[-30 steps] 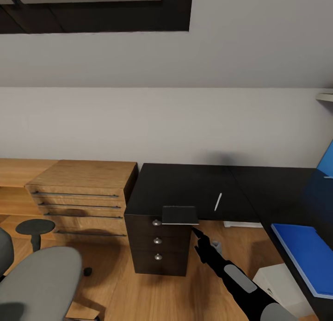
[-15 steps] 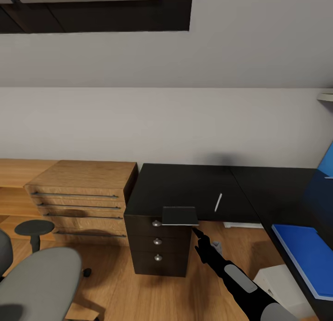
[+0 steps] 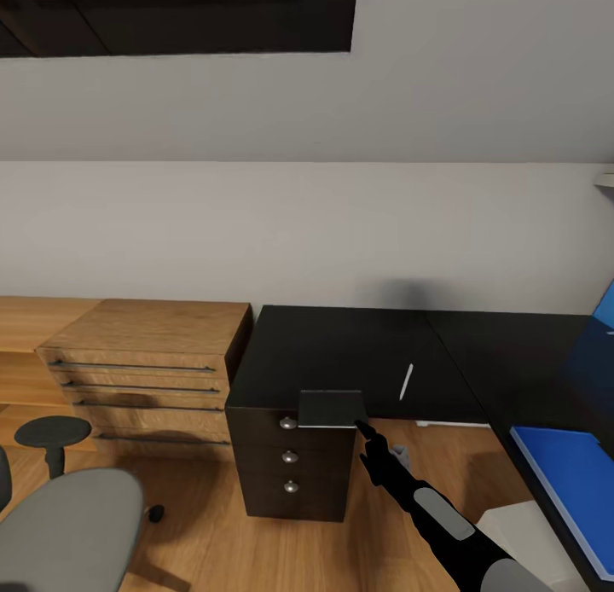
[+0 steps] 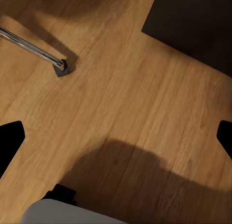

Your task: In the bedroom, organize the workspace by keeping the computer under the desk, ensuring the monitor is on the desk, placing the keyboard on the desk next to the monitor, placing the mouse on the desk next to the keyboard, moving the folder from the swivel chair onto the desk next to the mouse, stacking the notebook on top of the folder with the pen on top of the notebook, and positioning the swivel chair next to the desk.

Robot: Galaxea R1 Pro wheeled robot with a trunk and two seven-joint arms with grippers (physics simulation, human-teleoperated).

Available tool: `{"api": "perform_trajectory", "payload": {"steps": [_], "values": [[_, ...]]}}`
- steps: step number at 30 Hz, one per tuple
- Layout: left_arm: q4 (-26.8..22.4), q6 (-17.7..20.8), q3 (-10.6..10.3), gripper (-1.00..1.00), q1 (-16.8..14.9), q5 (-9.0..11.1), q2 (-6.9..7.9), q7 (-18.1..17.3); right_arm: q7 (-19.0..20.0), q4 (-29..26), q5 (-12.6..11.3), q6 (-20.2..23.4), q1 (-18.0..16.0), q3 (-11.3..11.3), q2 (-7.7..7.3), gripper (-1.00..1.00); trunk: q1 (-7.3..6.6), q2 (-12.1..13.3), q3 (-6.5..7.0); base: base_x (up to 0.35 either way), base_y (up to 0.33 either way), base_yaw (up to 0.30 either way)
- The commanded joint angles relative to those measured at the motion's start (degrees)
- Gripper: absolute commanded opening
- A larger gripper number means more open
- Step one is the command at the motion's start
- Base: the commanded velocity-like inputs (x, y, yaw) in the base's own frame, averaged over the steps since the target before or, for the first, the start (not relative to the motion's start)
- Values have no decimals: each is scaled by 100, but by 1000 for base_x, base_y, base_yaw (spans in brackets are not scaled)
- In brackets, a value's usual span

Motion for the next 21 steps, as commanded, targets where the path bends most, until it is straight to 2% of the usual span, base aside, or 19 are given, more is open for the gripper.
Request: {"api": "perform_trajectory", "payload": {"steps": [1,13,21], "values": [[-10,-1,11,100,3,46,-6,-28,23,3,-60,2,-7,35,-6,100,1,-3,-5,17,0,0],[-10,-1,13,100,3,47,-8,-22,18,3,-60,2,-7,35,-7,100,242,-444,-202,5,0,0],[-10,-1,13,100,3,47,-8,-22,17,6,-60,2,-7,35,-7,100,242,-444,-202,0,0,0]]}}
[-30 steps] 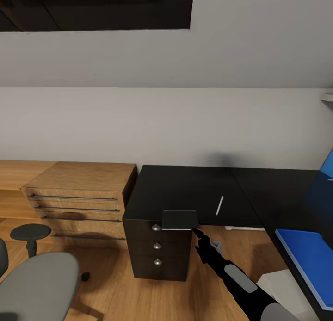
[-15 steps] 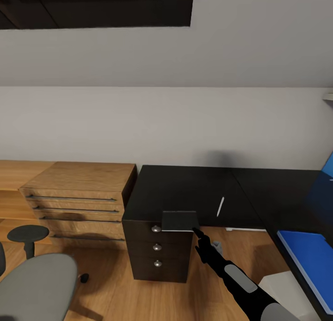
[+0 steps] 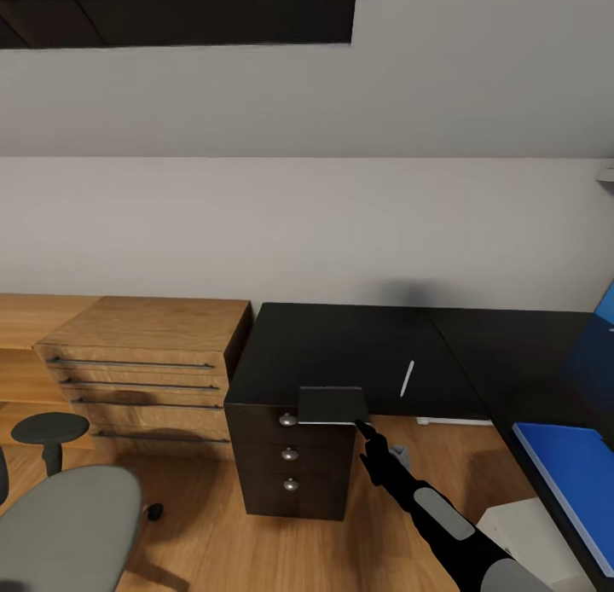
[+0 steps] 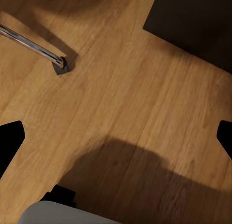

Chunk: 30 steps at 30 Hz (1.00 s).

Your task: In the bedroom, organize the workspace by keeping the computer under the desk, ensuring the monitor is on the desk, placing the keyboard on the desk next to the monitor, placing the mouse on the desk next to the keyboard, moving the folder from the swivel chair onto the desk next to the mouse, stacking the notebook on top of the folder with the pen on top of the notebook, and positioning the swivel chair next to the desk.

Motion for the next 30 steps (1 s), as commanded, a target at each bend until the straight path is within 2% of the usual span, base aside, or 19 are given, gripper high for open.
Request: {"api": "perform_trajectory", "payload": {"steps": [1,30], "values": [[-10,-1,10,100,3,45,-1,-28,23,4,-60,1,-7,35,-6,100,0,-3,-4,0,0,0],[-10,-1,5,100,3,45,18,-34,15,9,-52,1,-7,44,1,100,0,-3,-4,25,1,0]]}}
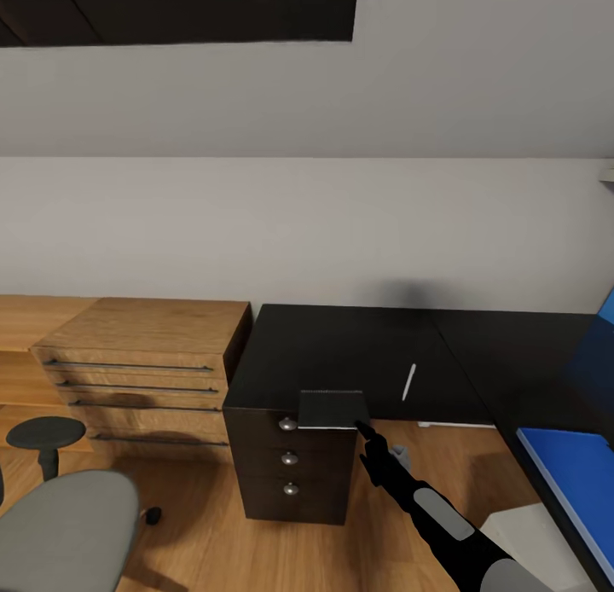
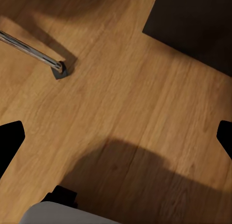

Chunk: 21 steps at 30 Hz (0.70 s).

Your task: In the bedroom, organize the workspace by keeping the computer under the desk, ensuring the monitor is on the desk, placing the keyboard on the desk next to the monitor, placing the mouse on the desk next to the keyboard, moving the folder from the swivel chair onto the desk next to the mouse, stacking the notebook on top of the folder with the pen on top of the notebook, and positioning the swivel chair next to the desk.

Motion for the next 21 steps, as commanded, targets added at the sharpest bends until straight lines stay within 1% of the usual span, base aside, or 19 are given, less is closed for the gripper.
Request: {"api": "perform_trajectory", "payload": {"steps": [1,9,21], "values": [[-10,-1,9,100,3,45,-2,-30,24,3,-60,1,-7,35,-6,100,1,-3,-4,63,43,0],[-10,-1,11,100,3,45,-5,-30,29,3,-61,1,-7,32,-10,100,1,-3,-4,119,73,0],[-10,-1,14,100,3,45,-6,-31,31,3,-60,1,-7,32,-14,100,1,-3,-4,22,12,0]]}}
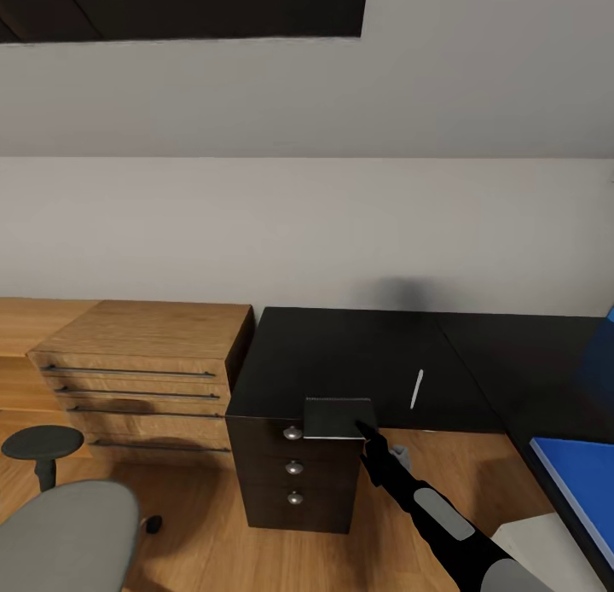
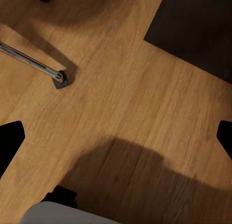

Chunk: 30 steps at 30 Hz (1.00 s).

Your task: In the bedroom, organize the workspace by keeping the computer under the desk, ensuring the monitor is on the desk, placing the keyboard on the desk next to the monitor, placing the mouse on the desk next to the keyboard, moving the folder from the swivel chair onto the desk next to the mouse, stacking the notebook on top of the folder with the pen on top of the notebook, and positioning the swivel chair next to the desk.

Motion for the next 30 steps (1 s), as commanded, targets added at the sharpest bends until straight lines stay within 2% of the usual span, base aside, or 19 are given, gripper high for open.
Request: {"api": "perform_trajectory", "payload": {"steps": [1,18,25,30], "values": [[-10,-1,10,100,3,45,-3,-29,23,3,-60,2,-7,34,-5,100,0,-3,-4,4,2,0],[-10,-1,8,100,3,45,-8,-30,23,3,-60,-1,-7,35,-7,100,0,-3,-4,1,0,0],[-10,-1,10,100,3,45,-11,-30,23,3,-60,-5,-7,31,-7,100,154,-284,-130,0,0,0],[-10,-1,10,100,3,45,-12,-26,17,4,-60,-6,-7,31,-7,100,154,-284,-130,0,0,0]]}}
